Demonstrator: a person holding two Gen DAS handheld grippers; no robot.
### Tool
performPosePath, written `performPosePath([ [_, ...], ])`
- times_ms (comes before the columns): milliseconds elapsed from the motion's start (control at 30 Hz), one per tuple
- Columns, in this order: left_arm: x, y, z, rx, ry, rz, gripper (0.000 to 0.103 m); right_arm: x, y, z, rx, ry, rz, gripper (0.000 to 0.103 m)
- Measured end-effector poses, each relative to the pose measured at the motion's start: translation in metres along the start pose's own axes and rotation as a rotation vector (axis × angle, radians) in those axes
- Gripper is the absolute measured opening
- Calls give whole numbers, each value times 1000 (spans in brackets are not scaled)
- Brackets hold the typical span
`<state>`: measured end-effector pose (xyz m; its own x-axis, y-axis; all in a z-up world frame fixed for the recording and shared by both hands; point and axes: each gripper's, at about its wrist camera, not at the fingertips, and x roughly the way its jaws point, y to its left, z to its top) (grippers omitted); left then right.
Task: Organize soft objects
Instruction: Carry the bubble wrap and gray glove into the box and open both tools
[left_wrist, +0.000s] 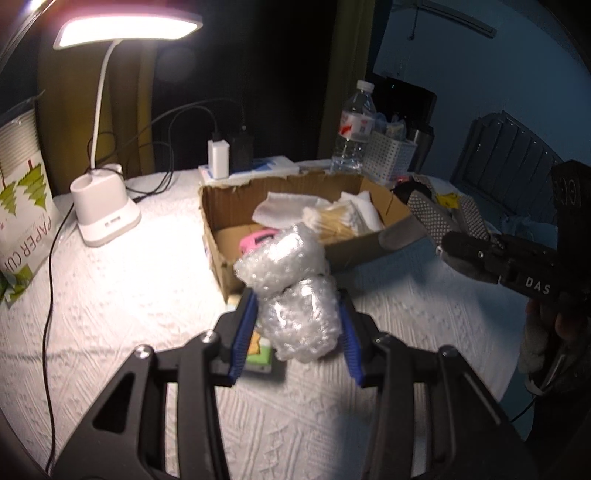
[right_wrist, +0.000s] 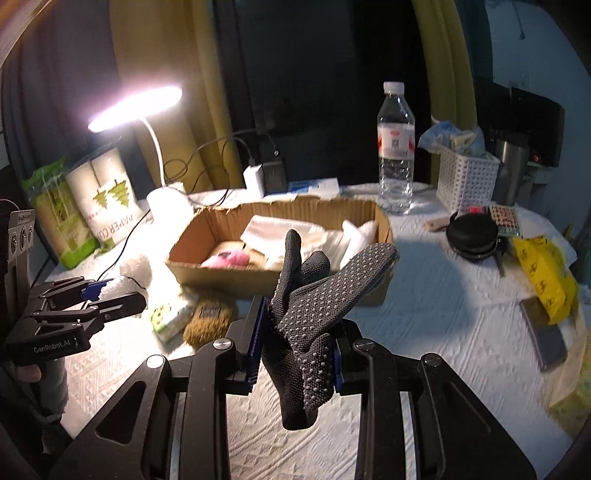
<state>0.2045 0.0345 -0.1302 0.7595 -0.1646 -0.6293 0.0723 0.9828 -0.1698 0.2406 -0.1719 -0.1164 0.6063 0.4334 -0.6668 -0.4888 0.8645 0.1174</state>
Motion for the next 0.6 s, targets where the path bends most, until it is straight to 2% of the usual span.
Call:
performPosePath([
  [600, 33, 8, 52, 37, -57, 38, 44, 25, -30, 52, 0, -66, -13, 31],
])
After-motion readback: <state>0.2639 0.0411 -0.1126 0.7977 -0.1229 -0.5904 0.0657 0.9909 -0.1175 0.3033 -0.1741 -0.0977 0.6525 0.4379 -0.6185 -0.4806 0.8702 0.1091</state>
